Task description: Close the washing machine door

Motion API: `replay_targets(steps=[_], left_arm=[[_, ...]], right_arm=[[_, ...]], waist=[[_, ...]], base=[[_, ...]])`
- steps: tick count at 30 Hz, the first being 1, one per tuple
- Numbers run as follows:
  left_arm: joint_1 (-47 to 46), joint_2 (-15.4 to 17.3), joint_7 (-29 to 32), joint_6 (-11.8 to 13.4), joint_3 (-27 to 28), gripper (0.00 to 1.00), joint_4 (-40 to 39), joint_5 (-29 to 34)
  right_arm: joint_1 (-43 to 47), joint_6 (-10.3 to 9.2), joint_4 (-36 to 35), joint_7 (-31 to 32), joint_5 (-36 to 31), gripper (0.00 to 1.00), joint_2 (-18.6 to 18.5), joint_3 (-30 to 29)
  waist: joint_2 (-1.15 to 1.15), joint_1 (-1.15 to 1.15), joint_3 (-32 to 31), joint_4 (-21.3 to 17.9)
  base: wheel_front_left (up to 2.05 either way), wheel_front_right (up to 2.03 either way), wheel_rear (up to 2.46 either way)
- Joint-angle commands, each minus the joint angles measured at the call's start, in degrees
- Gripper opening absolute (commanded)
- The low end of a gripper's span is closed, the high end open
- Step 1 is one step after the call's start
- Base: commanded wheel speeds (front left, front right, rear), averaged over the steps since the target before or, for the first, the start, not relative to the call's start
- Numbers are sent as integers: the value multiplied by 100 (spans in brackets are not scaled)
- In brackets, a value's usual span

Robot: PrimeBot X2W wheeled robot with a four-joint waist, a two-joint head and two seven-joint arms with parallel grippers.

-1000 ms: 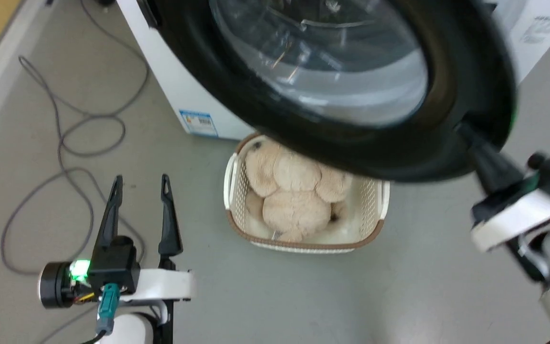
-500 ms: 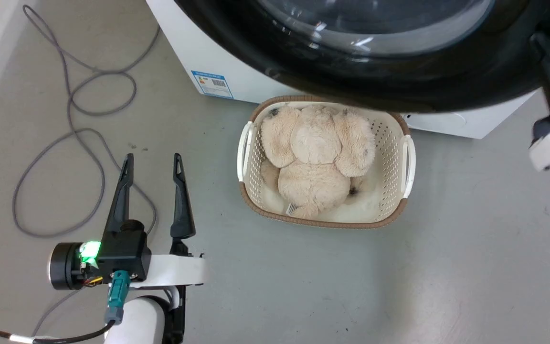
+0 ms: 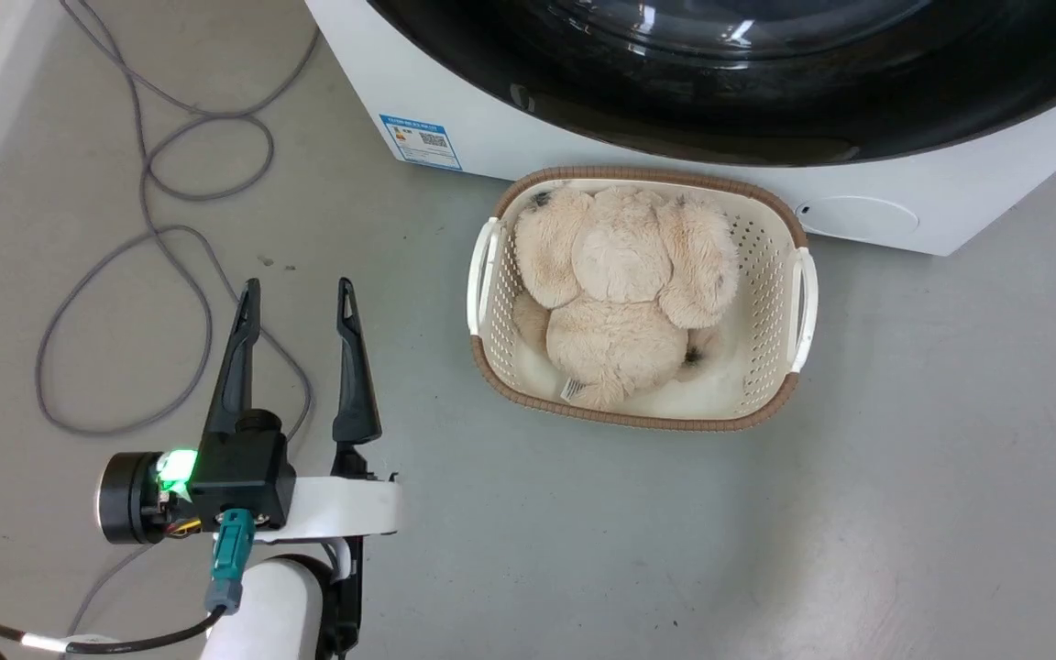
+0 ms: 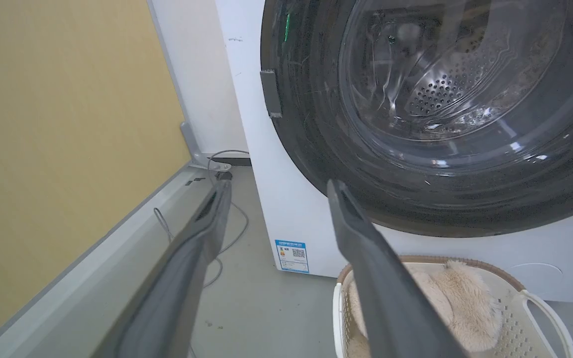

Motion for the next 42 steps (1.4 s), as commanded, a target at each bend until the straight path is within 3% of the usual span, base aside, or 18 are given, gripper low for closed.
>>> replay_targets(steps=[1,8,18,26,33,34,35,36,42], left_arm=[[-56,-1,-26,47,4,100,-24,-21],[73,22,-26,54,99,100,94,-25],[341,133,-26,4,204,100,385,-2],[671,217,-26,-32,230,100,534,9],[958,263,-26,-48,160,100,571,49],[991,273,-26,-49,156,100,575,49],[1020,281,-26,-48,154,100,577,49],[1048,288,-26,-47,150,100,579,48],[1189,303,-26,-20,126,100,607,46]], right_arm=[[-107,-14,39,-21,-14,0,-3,-64],[333,-14,-402,-21,-86,0,188,-355],[1604,-14,-2638,-21,-954,0,829,-1491],[2943,-14,-4075,-21,-1183,0,1577,-1773],[3913,-14,-4118,-21,-983,0,2008,-1741],[4026,-14,-4092,-21,-940,12,2079,-1749],[4130,-14,-4071,-21,-909,45,2140,-1739],[4231,-14,-4058,-21,-895,100,2200,-1733],[4800,-14,-3973,-21,-861,100,2487,-1755]], waist=[[0,0,-29,-12],[0,0,-367,-156],[0,0,-1113,-492],[0,0,-1682,-623],[0,0,-2057,-652],[0,0,-2094,-659],[0,0,-2131,-665],[0,0,-2168,-670],[0,0,-2332,-656]], base=[[0,0,0],[0,0,0],[0,0,0],[0,0,0],[0,0,0],[0,0,0],[0,0,0],[0,0,0],[0,0,0]])
